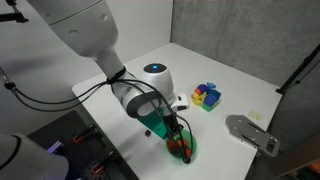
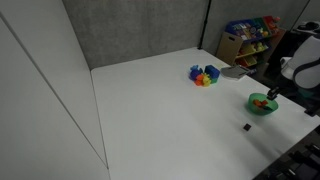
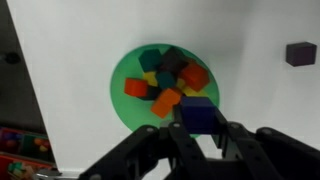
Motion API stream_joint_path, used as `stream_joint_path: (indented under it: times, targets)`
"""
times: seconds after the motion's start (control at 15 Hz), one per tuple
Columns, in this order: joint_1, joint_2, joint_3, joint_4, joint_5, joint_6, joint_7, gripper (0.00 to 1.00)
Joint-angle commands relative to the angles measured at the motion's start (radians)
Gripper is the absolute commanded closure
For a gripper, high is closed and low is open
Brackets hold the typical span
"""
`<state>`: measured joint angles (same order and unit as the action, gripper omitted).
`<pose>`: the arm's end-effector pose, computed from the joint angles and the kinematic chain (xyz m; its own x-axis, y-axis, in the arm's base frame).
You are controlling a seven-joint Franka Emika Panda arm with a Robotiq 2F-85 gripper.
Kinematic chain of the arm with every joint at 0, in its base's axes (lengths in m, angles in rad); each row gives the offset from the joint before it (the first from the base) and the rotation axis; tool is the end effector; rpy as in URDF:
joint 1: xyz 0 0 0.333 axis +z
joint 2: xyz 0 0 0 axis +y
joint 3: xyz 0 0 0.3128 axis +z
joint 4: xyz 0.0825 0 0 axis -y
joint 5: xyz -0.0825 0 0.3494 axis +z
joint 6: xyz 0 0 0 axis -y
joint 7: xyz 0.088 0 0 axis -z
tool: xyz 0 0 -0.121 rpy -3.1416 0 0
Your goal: Put the block inside the bowl
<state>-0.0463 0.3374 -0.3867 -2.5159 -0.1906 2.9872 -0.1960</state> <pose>0.4243 -0.1913 0.1911 0.9960 -0.0119 0.0890 -0.0297 -0.9791 0.2014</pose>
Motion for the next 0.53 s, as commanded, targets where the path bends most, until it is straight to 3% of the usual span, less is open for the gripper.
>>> stream_joint_path:
  times: [0.0,0.27,0.47]
  targets:
    - [-0.035,-0.08,-0.082,-0.018,-0.056,-0.082,0.054,0.39]
    - [-0.019,-0.19,-0.178,-0.053,-0.199,-0.219,0.144,0.06]
    - [-0.043,-0.335,-0.16,-0.096,-0.352,-0.402,0.217,0.0]
